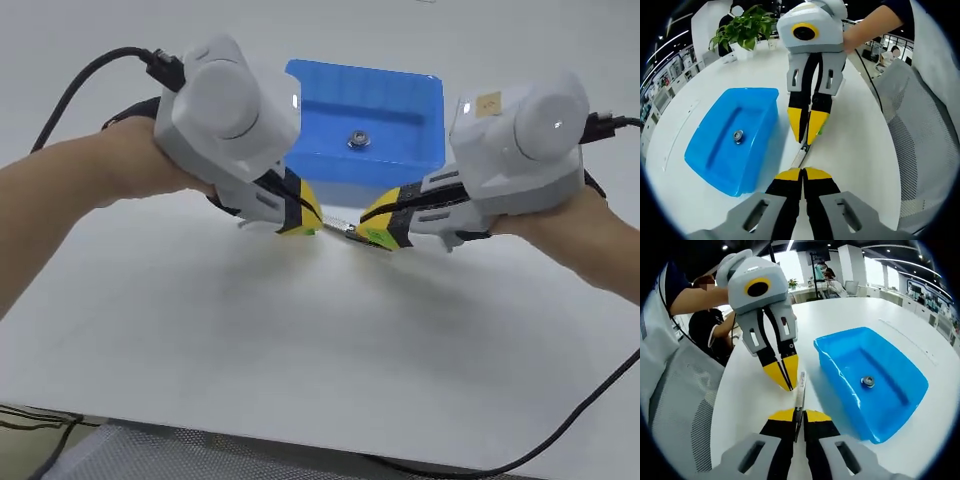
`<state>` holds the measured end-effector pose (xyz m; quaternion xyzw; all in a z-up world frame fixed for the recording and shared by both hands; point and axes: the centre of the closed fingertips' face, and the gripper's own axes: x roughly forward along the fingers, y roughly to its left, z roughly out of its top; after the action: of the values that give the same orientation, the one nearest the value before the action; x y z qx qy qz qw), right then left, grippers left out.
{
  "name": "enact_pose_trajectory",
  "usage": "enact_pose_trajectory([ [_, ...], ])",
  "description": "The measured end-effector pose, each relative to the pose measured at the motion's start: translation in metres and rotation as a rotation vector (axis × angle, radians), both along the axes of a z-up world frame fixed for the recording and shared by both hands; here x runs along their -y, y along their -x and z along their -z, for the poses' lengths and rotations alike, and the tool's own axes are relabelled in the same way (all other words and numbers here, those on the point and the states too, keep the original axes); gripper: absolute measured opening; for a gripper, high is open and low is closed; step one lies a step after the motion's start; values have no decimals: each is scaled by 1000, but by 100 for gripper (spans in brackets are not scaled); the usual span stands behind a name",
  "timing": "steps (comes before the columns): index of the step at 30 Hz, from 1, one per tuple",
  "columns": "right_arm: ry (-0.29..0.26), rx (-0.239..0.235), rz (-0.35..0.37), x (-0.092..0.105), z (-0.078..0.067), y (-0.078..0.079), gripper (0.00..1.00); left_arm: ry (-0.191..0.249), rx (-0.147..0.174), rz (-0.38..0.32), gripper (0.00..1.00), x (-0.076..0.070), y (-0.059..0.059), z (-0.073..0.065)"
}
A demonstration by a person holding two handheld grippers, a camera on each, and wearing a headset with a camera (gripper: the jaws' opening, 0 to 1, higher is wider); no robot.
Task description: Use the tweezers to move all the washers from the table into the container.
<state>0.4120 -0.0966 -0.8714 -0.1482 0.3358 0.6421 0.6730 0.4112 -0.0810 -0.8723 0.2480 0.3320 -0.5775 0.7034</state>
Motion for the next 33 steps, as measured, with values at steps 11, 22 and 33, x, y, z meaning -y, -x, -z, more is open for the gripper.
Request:
enact_pose_trajectory([
  [11,-1,-130,50,0,4,1,6,-6,-6,2,5,-2,-1,2],
  [22,33,-10,-89,1,4,17,1,-13,-1,-2,5,-6,-1,1],
  [33,18,-113,27,-8,5,14,11,-18,-7,7,5,-5,4,2],
])
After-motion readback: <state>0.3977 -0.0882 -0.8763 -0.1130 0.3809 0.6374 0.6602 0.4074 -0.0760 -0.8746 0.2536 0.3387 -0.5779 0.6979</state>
